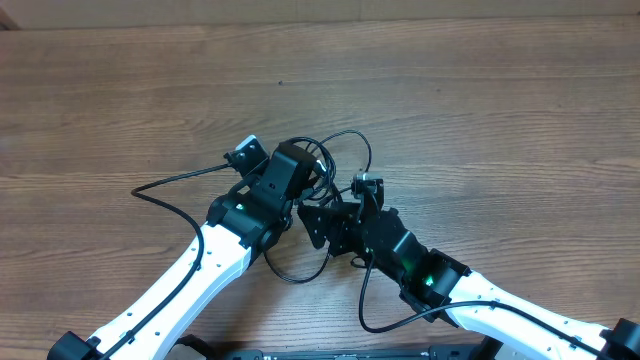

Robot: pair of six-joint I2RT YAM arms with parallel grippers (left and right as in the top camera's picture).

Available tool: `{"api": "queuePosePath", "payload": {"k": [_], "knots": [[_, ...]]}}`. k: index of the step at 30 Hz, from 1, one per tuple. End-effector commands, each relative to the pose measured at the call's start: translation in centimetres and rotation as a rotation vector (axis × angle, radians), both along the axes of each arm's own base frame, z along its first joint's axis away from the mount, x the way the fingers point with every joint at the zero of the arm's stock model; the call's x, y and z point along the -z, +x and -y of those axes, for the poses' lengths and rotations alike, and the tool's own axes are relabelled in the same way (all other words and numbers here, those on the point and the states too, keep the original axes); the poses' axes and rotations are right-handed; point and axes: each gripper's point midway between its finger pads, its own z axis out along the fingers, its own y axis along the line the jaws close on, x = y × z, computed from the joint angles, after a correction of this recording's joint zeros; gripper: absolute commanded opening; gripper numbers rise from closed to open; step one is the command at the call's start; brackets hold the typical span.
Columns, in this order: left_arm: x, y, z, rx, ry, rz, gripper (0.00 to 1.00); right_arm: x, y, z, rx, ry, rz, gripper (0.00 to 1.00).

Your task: Untangle cables

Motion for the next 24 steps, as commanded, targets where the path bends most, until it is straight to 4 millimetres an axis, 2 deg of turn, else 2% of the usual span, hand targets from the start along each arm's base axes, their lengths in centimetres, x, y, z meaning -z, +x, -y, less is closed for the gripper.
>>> {"api": "queuePosePath", "payload": {"k": [1,5,10,11,13,19,24], "knots": [[0.1,-0.6,1.8,0.083,-0.065,-0.04,0.04,-0.9,0.6,0.3,0.017,-0.005,0.053,0.71],[0.3,-1.0,2.4,0.129,-0.072,-0.056,0.04,-0.9,1.4,1.0,0.044,-0.006,0.052,0.47],[0.3,-1.1,2.6,0.137,-0.081,-0.062,0.04,-0.9,1.8,1.4,0.059,-0.006,0.052,0.22],[0.3,-1.1,2.6,0.137,-0.081,-0.061,0.04,-0.9,1.8,1.4,0.055,-0.005,0.051,0.12],[0.3,-1.1,2.6,0.137,-0.081,-0.061,0.04,-0.9,1.7,1.2,0.045,-0.002,0.048,0.04],[0.2,-0.9,2.3,0.124,-0.069,-0.053,0.04,-0.9,1.6,1.2,0.041,-0.001,0.046,0.04],[0.1,-0.6,2.1,0.101,-0.071,-0.039,0.04,-0.8,1.5,1.1,0.033,0.0,0.043,0.09]]}}
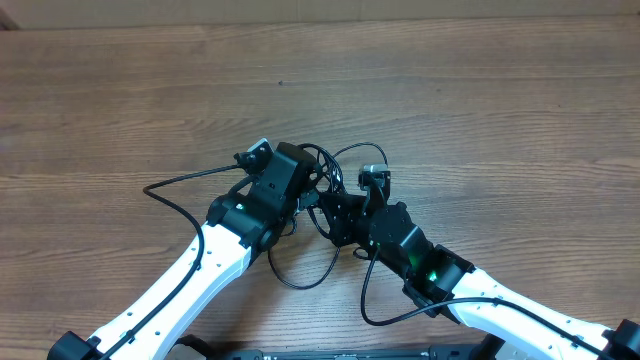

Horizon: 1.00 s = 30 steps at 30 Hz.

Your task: Untangle cables

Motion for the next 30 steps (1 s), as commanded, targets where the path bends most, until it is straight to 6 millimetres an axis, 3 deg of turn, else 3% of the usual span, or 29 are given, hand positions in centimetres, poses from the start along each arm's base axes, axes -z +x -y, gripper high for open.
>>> {"api": "queuePosePath", "payload": {"k": [1,4,5,7,10,12,15,17,21,30], "knots": [[-0.5,0.5,0.2,0.001,-0.003,0.028,0.04,-0.1,0.0,0.0,-0.006,-0.005,0.005,0.1],[-0.6,0.7,0.3,0.0,-0.007,0.035,0.04,-0.1,-0.1,0.0,-0.008,-0.005,0.004,0.24],[-0.6,0.7,0.3,0.001,-0.007,0.035,0.04,-0.1,0.0,0.0,-0.008,-0.005,0.004,0.25],[-0.7,0.8,0.0,-0.008,0.003,0.04,0.04,-0.1,0.0,0.0,-0.008,-0.005,0.004,0.22],[-0.7,1.0,-0.5,-0.025,0.026,0.051,0.04,-0.1,-0.1,0.0,-0.008,-0.005,0.004,0.08],[-0.7,1.0,-0.5,-0.026,0.026,0.052,0.04,-0.1,0.0,0.0,-0.008,-0.005,0.004,0.04],[-0.7,1.0,-0.5,-0.028,0.029,0.054,0.04,-0.1,0.0,0.0,-0.008,-0.005,0.004,0.04],[-0.7,1.0,-0.6,-0.03,0.03,0.055,0.04,-0.1,-0.1,0.0,-0.008,-0.005,0.004,0.13],[-0.7,1.0,-0.6,-0.033,0.029,0.055,0.04,-0.1,-0.1,0.0,-0.008,-0.005,0.004,0.2],[-0.8,1.2,-0.9,-0.062,0.028,0.059,0.04,-0.1,-0.1,0.0,-0.008,-0.005,0.004,0.11]]}}
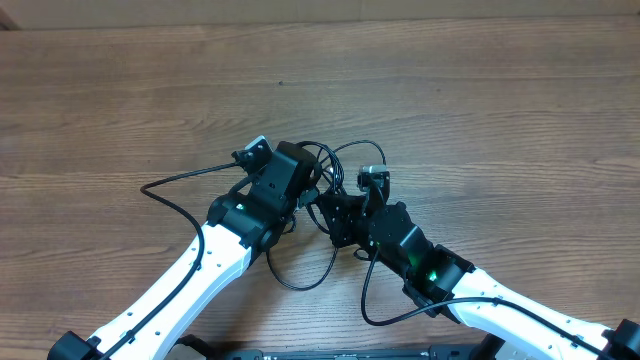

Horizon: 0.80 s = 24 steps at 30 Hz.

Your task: Untangle cables

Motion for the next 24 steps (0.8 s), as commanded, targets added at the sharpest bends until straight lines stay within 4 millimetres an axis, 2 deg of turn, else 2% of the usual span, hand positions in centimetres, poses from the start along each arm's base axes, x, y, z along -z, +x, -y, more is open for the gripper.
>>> {"api": "queuePosePath", "payload": {"k": [1,7,12,15,17,24], "knots": [[-0.41,0.46,-0.34,-0.03,0.007,0.022,0.04,-0.37,0.15,0.09,0.005,0.003,0.012,0.06],[-0.41,0.46,-0.35,-0.031,0.007,0.022,0.04,-0.37,0.16,0.09,0.006,0.004,0.012,0.08],[-0.43,0.5,-0.41,-0.033,0.01,0.025,0.04,-0.37,0.15,0.09,0.005,0.003,0.012,0.04],[-0.44,0.51,-0.41,-0.033,0.009,0.025,0.04,-0.37,0.15,0.09,0.005,0.003,0.012,0.07],[-0.44,0.51,-0.41,-0.033,0.009,0.025,0.04,-0.37,0.15,0.09,0.005,0.003,0.012,0.04],[-0.46,0.55,-0.48,-0.061,-0.007,0.023,0.04,-0.37,0.15,0.09,0.006,0.004,0.012,0.04]]}}
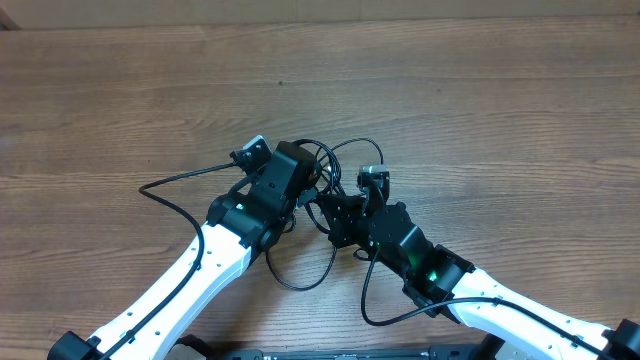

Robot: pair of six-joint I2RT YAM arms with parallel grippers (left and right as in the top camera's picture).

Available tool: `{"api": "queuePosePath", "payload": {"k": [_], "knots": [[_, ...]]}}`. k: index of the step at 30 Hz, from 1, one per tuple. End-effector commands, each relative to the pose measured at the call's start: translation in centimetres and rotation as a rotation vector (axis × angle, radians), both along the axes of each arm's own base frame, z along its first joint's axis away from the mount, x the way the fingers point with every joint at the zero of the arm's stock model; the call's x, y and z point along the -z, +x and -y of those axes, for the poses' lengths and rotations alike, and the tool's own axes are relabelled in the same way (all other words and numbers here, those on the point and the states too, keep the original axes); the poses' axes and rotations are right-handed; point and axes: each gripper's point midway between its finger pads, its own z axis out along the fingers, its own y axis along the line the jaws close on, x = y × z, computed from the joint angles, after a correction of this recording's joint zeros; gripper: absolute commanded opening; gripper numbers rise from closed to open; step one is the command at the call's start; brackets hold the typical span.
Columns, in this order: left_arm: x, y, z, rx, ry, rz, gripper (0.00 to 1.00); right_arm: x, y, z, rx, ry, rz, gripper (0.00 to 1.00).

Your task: Untangle cables

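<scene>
A tangle of thin black cables (345, 150) lies at the table's middle, with loops arching between the two arms. One loop of cable (300, 285) trails toward the near edge. My left gripper (308, 182) points into the tangle from the left, and the arm's body hides its fingers. My right gripper (328, 208) reaches in from the lower right, close against the left one. From above, the dark fingers and dark cables merge, so neither grip can be read.
The wooden table (480, 110) stretches all around. A black lead (150, 188) from the left wrist sweeps out to the left. Another lead (365, 315) loops beside the right arm near the front edge.
At first my right gripper sat lower, a little apart from the tangle, and my left gripper was slightly further left. By the second moment both had closed in on the tangle and the loops had shifted right. Both arms have stayed put since.
</scene>
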Motion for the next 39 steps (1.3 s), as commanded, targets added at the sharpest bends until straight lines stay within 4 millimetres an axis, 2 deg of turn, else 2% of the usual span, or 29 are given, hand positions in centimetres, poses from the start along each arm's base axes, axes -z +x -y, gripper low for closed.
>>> {"api": "queuePosePath", "payload": {"k": [1,11,19,23,24,25,26,27,29,32,33,35,36,39], "knots": [[-0.4,0.4,-0.3,-0.061,-0.021,0.016,0.04,-0.4,0.1,0.1,0.005,0.005,0.01,0.04],[-0.5,0.6,-0.6,-0.213,-0.119,0.005,0.04,0.0,-1.7,-1.4,-0.119,0.029,-0.042,0.04],[-0.5,0.6,-0.6,-0.256,-0.154,0.001,0.04,2.5,-3.6,-1.2,-0.171,-0.039,-0.139,0.04],[-0.5,0.5,-0.6,-0.239,-0.138,0.001,0.04,3.0,-3.1,-0.5,-0.121,-0.074,-0.132,0.04],[-0.4,0.5,-0.6,-0.226,-0.126,0.0,0.04,3.0,-2.7,-0.3,-0.103,-0.077,-0.124,0.09],[-0.4,0.4,-0.7,-0.209,-0.111,0.0,0.04,2.7,-2.2,0.0,-0.074,-0.078,-0.107,0.23],[-0.3,0.3,-0.7,-0.188,-0.091,-0.002,0.04,2.2,-1.3,0.4,-0.034,-0.071,-0.077,0.43],[-0.2,0.2,-0.8,-0.188,-0.086,-0.008,0.04,1.7,-0.9,0.5,-0.017,-0.061,-0.058,0.52],[0.1,-0.1,-1.0,-0.189,-0.074,-0.023,0.04,1.0,-0.2,0.5,0.004,-0.039,-0.029,0.56],[0.3,-0.4,-1.0,-0.184,-0.072,-0.037,0.04,0.1,0.2,0.4,0.01,-0.012,-0.002,0.53],[0.4,-0.5,-0.6,-0.169,-0.091,-0.051,0.04,-0.2,0.3,0.3,0.0,-0.019,0.023,0.44],[0.5,-0.8,0.0,-0.147,-0.117,-0.073,0.04,-0.2,0.3,0.4,0.004,-0.023,0.027,0.32],[0.5,-0.9,0.2,-0.141,-0.124,-0.078,0.04,-0.2,0.3,0.4,0.003,-0.022,0.026,0.21],[0.5,-1.0,0.4,-0.135,-0.13,-0.083,0.04,-0.2,0.3,0.4,0.003,-0.022,0.026,0.07]]}}
